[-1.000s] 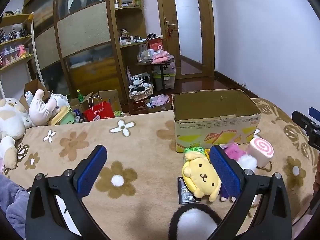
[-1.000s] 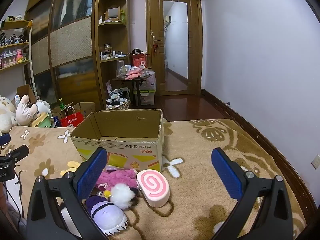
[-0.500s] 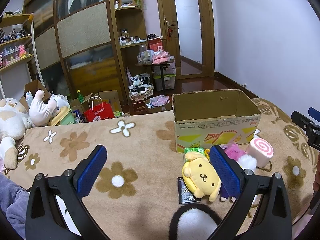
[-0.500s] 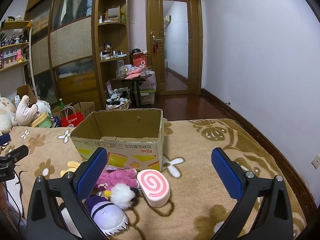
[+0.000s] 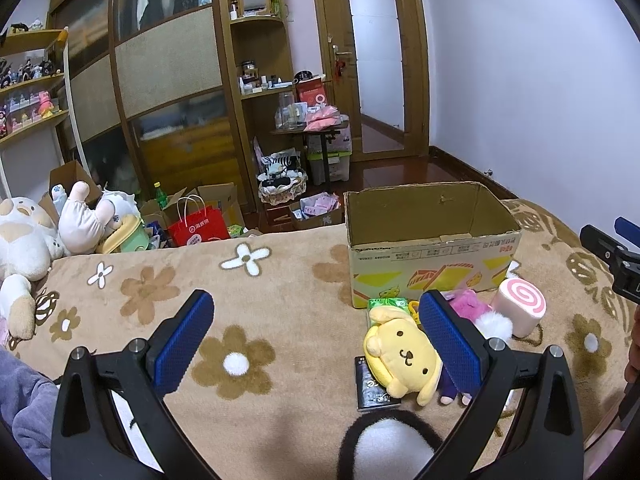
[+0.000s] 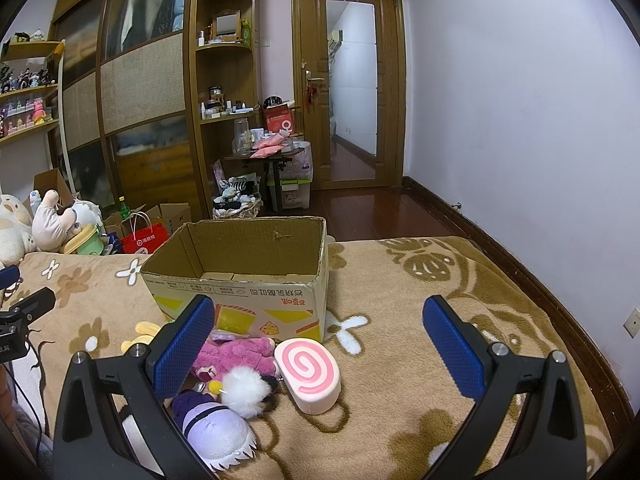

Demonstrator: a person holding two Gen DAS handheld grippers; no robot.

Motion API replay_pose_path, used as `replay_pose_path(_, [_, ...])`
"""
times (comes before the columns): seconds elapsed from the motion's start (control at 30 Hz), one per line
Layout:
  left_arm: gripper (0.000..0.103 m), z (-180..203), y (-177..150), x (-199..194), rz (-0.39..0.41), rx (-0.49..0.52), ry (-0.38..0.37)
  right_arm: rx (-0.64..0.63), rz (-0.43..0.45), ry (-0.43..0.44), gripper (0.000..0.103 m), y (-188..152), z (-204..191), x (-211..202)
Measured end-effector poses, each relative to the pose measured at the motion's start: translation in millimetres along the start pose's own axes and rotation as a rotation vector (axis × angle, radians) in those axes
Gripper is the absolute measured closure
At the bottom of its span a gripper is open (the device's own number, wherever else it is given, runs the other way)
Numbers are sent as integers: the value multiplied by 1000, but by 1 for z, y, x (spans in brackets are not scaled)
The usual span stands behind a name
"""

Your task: Organize soft objects

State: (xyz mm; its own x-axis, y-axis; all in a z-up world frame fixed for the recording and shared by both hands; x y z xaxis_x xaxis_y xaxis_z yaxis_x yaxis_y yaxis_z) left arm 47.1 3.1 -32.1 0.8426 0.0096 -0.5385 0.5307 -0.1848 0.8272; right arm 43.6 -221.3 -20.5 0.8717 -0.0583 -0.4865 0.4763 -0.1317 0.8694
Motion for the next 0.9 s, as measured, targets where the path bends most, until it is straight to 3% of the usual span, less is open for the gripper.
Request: replay_pose_path(0.9, [2, 0, -1, 0, -5, -1, -5, 2, -4, 2, 0, 0, 0, 0])
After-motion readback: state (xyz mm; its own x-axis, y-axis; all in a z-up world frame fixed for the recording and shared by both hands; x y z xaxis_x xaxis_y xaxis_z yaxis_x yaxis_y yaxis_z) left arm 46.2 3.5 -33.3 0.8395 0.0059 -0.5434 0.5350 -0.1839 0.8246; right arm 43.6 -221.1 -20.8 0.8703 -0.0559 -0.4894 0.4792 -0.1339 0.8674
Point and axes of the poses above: each gripper's, at about its wrist camera, not at the fingertips, and x roughly the way its jaws point, z to its right, y to its top, the point moved 6 cm from there along x, roughly the way its jaws point, and after that the axes turned 4 degrees about x, right-handed, at the moved point
